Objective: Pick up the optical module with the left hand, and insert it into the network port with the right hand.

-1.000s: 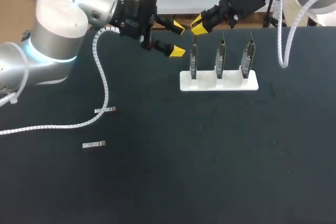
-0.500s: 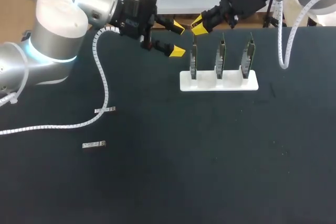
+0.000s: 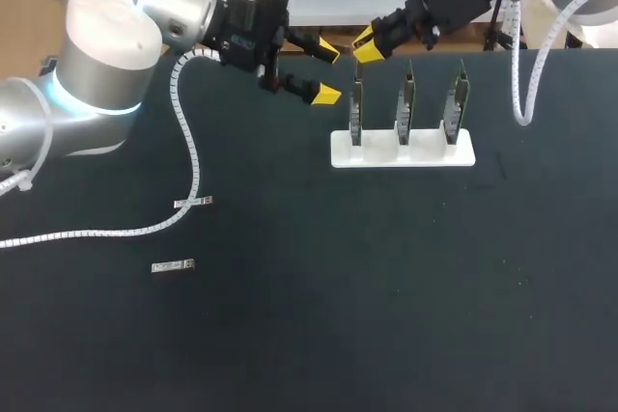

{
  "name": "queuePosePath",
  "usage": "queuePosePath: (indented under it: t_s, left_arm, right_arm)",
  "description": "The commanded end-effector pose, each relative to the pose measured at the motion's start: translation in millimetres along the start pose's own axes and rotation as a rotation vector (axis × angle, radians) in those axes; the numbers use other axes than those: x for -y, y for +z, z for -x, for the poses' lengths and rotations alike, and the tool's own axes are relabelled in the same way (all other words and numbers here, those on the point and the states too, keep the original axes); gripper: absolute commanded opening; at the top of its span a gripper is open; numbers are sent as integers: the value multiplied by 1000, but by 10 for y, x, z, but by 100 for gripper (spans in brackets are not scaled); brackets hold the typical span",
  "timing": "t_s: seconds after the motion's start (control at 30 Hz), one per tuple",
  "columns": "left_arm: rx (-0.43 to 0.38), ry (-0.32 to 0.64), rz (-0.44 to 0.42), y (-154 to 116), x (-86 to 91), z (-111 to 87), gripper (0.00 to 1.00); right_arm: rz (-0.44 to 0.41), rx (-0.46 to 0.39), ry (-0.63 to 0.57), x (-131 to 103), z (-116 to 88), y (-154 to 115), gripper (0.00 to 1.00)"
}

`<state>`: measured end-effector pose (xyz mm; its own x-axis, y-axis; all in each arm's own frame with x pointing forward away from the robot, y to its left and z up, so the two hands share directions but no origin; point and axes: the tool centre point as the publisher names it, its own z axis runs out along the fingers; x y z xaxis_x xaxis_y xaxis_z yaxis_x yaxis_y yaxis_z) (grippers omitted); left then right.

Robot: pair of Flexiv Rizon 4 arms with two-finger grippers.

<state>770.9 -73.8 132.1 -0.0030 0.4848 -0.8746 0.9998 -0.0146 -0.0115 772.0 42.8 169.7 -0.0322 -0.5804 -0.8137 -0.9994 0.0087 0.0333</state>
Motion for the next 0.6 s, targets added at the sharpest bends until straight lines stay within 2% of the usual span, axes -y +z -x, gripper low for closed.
queuePosePath:
  t_s: [0.03,0.6]
  left_arm:
    - [0,1,-1,0,-7,-3,100]
    - [0,1,-1,0,-7,-3,100]
  right_arm:
    - [4,-3,-2,24,1,22,0]
    - [6,8,-2,47,-1,24,0]
